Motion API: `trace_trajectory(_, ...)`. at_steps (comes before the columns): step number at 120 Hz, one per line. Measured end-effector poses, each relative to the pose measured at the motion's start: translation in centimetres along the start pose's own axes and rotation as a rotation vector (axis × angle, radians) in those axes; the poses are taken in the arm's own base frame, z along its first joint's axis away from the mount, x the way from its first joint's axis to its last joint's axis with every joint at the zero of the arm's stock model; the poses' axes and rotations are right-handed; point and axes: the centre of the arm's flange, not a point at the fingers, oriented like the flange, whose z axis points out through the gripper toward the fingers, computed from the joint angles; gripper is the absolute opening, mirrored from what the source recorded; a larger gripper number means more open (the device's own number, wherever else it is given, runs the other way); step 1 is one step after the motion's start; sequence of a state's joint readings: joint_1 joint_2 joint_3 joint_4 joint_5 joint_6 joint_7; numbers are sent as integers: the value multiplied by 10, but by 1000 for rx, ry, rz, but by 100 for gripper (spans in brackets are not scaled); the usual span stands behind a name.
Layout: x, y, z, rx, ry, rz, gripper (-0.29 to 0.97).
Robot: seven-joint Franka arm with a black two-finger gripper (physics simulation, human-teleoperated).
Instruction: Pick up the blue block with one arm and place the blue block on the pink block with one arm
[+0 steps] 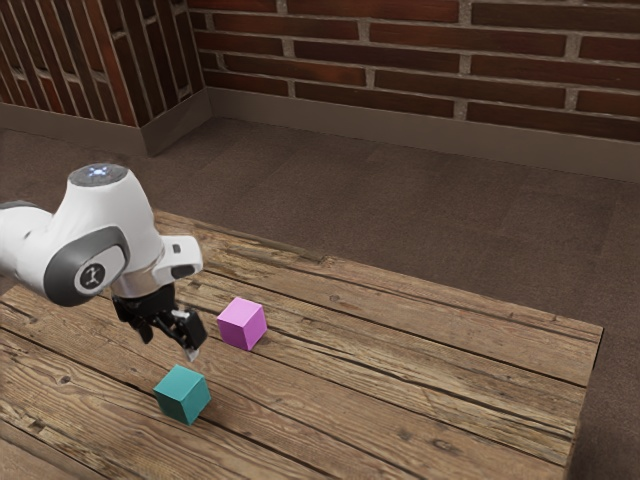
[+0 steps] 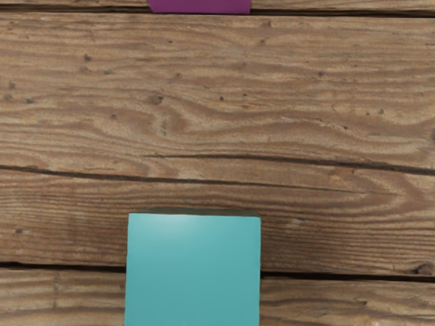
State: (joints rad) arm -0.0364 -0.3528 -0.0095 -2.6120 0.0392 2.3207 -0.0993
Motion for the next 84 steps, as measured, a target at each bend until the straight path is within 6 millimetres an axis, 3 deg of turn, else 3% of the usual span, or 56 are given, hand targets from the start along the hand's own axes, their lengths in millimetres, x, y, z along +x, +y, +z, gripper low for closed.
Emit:
trace_trajectory(31,-4,-16,42,-8,-13,4,68)
trace_trajectory(84,-13,-12,65,-8,14,55,68)
